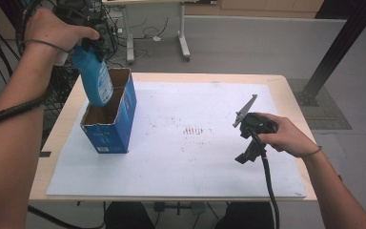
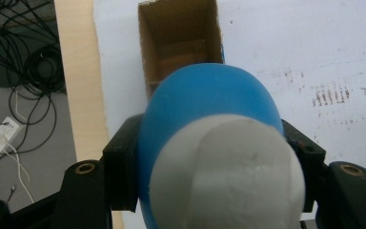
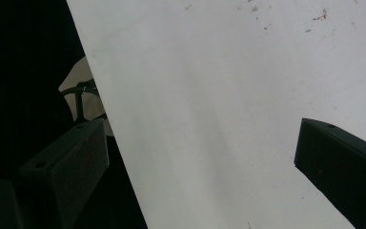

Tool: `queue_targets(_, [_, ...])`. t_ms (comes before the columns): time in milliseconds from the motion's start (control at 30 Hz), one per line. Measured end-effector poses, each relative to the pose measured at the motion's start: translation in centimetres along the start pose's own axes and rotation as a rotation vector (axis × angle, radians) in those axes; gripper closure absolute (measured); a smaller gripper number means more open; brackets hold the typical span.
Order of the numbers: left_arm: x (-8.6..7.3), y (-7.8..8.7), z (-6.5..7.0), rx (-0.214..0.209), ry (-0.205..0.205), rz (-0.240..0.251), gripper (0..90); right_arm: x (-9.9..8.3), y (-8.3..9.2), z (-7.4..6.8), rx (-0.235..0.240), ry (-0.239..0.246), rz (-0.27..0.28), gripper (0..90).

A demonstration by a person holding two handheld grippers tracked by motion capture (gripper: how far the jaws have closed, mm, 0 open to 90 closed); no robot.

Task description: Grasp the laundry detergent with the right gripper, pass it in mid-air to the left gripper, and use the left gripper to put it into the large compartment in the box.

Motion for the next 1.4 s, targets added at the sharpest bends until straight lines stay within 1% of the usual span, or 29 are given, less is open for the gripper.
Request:
queue_targets(200, [-0.4, -1.3, -0.1, -0.007, 0.008, -0.007, 37.8, 0.1, -0.2, -0.1, 0.003, 0.003, -0.003, 4.5])
queue_targets(433, [-0.9, -2.8, -0.1, 0.005, 0.004, -0.023, 37.8, 0.1, -0.2, -0.1, 0.002, 0.005, -0.003, 4.4])
queue_targets(600, [-1.3, -4.3, 0.0, -0.009, 0.009, -0.037, 37.8, 0.0, -0.1, -0.1, 0.0, 0.002, -0.005, 4.4])
queue_targets(700, [-1.6, -5.1, 0.1, -0.011, 0.009, -0.042, 37.8, 0.0, -0.1, -0.1, 0.0, 0.002, -0.006, 4.4])
queue_targets(867, [-1.8, -6.0, 0.1, -0.011, 0.011, -0.042, 37.8, 0.0, -0.1, -0.1, -0.002, 0.004, -0.002, 4.4])
queue_targets(967, [-1.9, -6.5, 0.1, -0.018, 0.017, -0.039, 37.8, 0.0, 0.0, -0.1, -0.003, 0.003, -0.001, 4.5])
queue_targets(1133, [-2.3, -7.7, 0.3, -0.032, 0.022, -0.05, 37.8, 0.0, 0.0, -0.1, -0.009, 0.007, -0.002, 4.4])
queue_targets(1333, [-2.8, -9.1, 0.3, -0.02, 0.025, -0.06, 37.8, 0.0, 0.1, -0.2, -0.007, 0.007, 0.004, 4.4])
queue_targets(1400, [-3.0, -9.6, 0.3, -0.022, 0.028, -0.062, 37.8, 0.0, 0.1, -0.1, -0.01, 0.006, 0.004, 4.5])
Point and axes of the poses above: each handheld gripper's, and its own axes: y roughly backward along the jaws, x roughly out of its top, z roughly to its right, the point moved 9 cm from there along -y, roughly forward along the jaws, and after that the axes turned 8 degrees about -y, right-handed, at the moved point
